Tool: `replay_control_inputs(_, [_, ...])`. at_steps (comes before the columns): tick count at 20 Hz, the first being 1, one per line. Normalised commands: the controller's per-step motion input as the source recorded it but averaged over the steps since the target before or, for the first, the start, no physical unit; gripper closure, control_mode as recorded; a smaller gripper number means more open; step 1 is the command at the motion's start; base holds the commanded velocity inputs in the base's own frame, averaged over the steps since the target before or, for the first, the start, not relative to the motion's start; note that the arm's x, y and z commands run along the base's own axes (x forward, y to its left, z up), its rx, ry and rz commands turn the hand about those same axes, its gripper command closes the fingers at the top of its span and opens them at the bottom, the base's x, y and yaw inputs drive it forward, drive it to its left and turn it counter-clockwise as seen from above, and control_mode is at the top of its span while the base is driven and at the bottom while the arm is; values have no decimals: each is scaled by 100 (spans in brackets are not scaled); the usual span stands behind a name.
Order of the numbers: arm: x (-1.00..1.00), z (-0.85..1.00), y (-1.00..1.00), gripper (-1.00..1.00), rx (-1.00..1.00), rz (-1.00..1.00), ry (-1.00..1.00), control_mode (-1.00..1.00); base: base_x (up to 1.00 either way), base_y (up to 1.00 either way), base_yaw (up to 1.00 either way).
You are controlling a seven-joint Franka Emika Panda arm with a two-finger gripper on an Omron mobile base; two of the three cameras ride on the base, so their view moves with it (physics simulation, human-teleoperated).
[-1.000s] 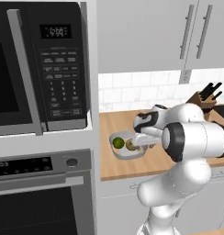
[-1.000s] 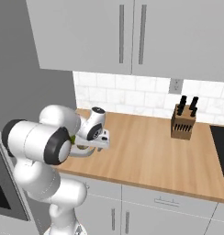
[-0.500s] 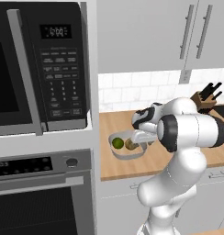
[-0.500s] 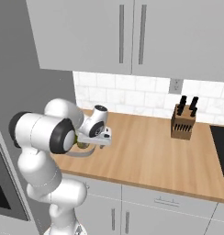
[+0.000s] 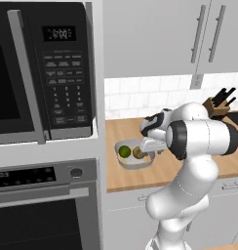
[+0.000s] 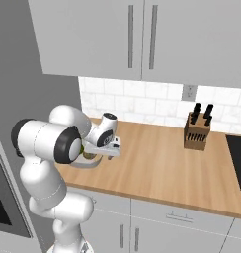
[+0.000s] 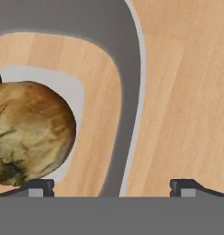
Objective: Take the meat container that has the chicken drumstick and place it on the second highest rack of the freezer. Then take the vegetable container that has the onion and lime and place it on the highest rack of the freezer.
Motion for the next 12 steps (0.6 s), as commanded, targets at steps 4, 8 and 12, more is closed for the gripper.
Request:
replay_control_inputs(4, [0, 0, 0, 100, 0, 0, 0, -100, 0, 0, 0])
replay_control_inputs(8, [0, 0, 0, 100, 0, 0, 0, -100, 0, 0, 0])
replay_control_inputs(12, [0, 0, 0, 100, 0, 0, 0, -100, 0, 0, 0])
